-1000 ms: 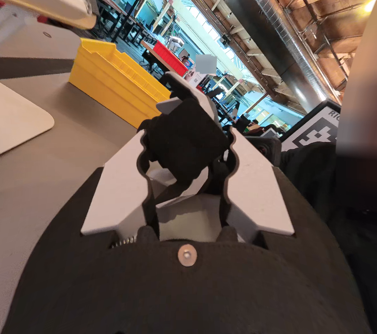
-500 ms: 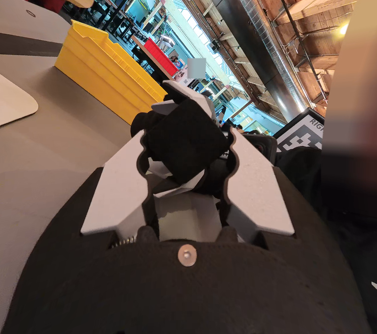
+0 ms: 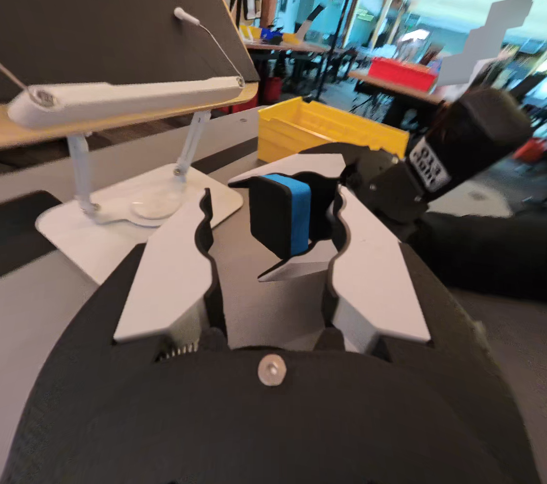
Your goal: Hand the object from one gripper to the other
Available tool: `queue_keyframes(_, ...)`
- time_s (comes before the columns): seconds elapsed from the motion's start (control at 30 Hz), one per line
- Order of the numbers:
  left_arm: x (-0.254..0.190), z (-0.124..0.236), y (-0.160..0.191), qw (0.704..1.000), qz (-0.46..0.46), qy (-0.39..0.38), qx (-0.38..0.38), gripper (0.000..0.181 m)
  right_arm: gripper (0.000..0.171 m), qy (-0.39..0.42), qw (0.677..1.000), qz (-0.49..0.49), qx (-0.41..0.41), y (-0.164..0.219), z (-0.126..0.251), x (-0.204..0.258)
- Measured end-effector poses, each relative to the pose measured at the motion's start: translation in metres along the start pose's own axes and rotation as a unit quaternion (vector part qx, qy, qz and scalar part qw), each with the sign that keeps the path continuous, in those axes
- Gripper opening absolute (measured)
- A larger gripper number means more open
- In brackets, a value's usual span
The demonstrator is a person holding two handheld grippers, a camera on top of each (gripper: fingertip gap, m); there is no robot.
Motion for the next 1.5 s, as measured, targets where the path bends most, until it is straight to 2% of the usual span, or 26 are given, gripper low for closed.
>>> queue_keyframes(0.1, -0.011, -0.008, 0.004, 0.996, -0.066, -0.013, 0.054, 0.084, 0.072, -0.072, 0.993, -0.089, -0.013, 0.002, -0.002, 0.001)
queue_keyframes(0.17, -0.012, -0.009, 0.004, 0.995, -0.084, -0.021, 0.054, 0.084, 0.072, -0.118, 0.977, -0.175, -0.03, 0.004, -0.002, -0.004)
queue_keyframes(0.27, -0.014, 0.001, 0.0, 0.992, -0.122, -0.023, 0.03, 0.087, 0.072, -0.189, 0.933, -0.302, -0.04, 0.012, -0.004, -0.013)
queue_keyframes(0.37, -0.021, 0.01, -0.001, 0.976, -0.209, -0.049, 0.041, 0.092, 0.072, -0.238, 0.885, -0.397, -0.048, 0.023, -0.005, -0.02)
queue_keyframes(0.47, -0.027, 0.008, 0.004, 0.937, -0.318, -0.099, 0.104, 0.098, 0.072, -0.269, 0.856, -0.438, -0.044, 0.03, -0.006, -0.021)
queue_keyframes(0.63, -0.038, -0.008, 0.013, 0.845, -0.48, -0.163, 0.173, 0.097, 0.073, -0.31, 0.828, -0.467, -0.009, 0.037, -0.009, -0.017)
queue_keyframes(0.83, -0.04, -0.023, 0.028, 0.769, -0.582, -0.134, 0.229, 0.096, 0.071, -0.39, 0.778, -0.492, -0.001, 0.036, -0.004, -0.014)
queue_keyframes(1.0, -0.048, -0.027, 0.033, 0.712, -0.654, -0.121, 0.226, 0.091, 0.071, -0.462, 0.737, -0.493, 0.009, 0.036, 0.002, -0.007)
queue_keyframes(1.07, -0.052, -0.028, 0.035, 0.692, -0.676, -0.113, 0.228, 0.084, 0.071, -0.479, 0.728, -0.49, 0.014, 0.037, 0.003, -0.002)
queue_keyframes(1.17, -0.057, -0.029, 0.043, 0.671, -0.695, -0.092, 0.239, 0.065, 0.072, -0.5, 0.713, -0.491, 0.017, 0.037, 0.004, 0.002)
queue_keyframes(1.2, -0.057, -0.029, 0.046, 0.666, -0.699, -0.088, 0.244, 0.057, 0.072, -0.5, 0.713, -0.49, 0.019, 0.037, 0.004, 0.003)
queue_keyframes(1.33, -0.056, -0.029, 0.047, 0.668, -0.695, -0.095, 0.25, 0.056, 0.072, -0.494, 0.719, -0.488, 0.021, 0.038, 0.002, 0.004)
queue_keyframes(1.37, -0.055, -0.029, 0.046, 0.675, -0.685, -0.095, 0.255, 0.056, 0.076, -0.491, 0.725, -0.483, 0.019, 0.038, 0.002, 0.004)
queue_keyframes(1.5, -0.044, -0.025, 0.032, 0.743, -0.606, -0.094, 0.27, 0.056, 0.093, -0.445, 0.758, -0.475, -0.046, 0.031, 0.004, -0.011)
Point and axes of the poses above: each gripper's, where its closed fingertips meet, z back along the fingers, y out of its underside, x = y × z across the jaws, the point moved 9 cm from there along z, back along the fingers, and after that the axes turned 6 degrees about y, right-handed, at the moved point
